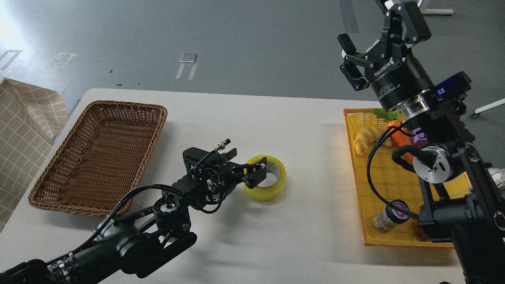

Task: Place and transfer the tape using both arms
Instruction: 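Grip the tape roll's rim with the left gripper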

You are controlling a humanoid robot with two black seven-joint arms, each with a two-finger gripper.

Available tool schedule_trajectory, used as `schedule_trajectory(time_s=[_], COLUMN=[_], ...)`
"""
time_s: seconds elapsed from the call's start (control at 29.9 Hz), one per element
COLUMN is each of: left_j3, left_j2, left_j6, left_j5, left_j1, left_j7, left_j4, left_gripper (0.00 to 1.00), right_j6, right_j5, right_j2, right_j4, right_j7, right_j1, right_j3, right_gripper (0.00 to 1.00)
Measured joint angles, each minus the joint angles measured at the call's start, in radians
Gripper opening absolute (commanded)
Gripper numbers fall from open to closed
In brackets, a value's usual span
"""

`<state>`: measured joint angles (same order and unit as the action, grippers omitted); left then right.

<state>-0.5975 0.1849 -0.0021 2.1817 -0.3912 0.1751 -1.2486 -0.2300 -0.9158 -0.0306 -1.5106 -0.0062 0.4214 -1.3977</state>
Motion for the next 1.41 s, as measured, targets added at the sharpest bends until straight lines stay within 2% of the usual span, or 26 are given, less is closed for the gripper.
schedule_trajectory(time_s=[0.74,0.84,0.97,1.2,1.27,1.41], left_j3=[0.047,0.05,0.059,0.071,0.072,0.073], left_j2=[0.0,0.001,-0.001,-0.001,-0.001,-0.001], left_j6=[-0.001,-0.001,0.0,-0.002,-0.005,-0.013], left_j5=[0.0,0.0,0.0,0.0,0.0,0.0], left_j1=[-0.006,-0.006,-0.005,-0.007,-0.007,-0.007], left_j7=[0.0,0.0,0.0,-0.002,-0.002,-0.002], left_j4=[0.025,0.027,0.028,0.029,0.03,0.031], left_gripper=[0.96,0.91,0.76,0.73,0.64,0.63], right_j6=[0.0,0.0,0.0,0.0,0.0,0.0], right_j5=[0.0,0.0,0.0,0.0,0.0,0.0], right_j2=[-0.009,-0.013,-0.014,-0.014,-0.015,-0.015], right_j4=[0.014,0.017,0.029,0.033,0.033,0.035], right_j7=[0.0,0.0,0.001,0.002,0.002,0.002], right_j1=[-0.018,-0.018,-0.021,-0.025,-0.026,-0.031], right_j3=[0.0,0.0,0.0,0.0,0.0,-0.001], right_gripper=[1.0,1.0,1.0,1.0,1.0,1.0])
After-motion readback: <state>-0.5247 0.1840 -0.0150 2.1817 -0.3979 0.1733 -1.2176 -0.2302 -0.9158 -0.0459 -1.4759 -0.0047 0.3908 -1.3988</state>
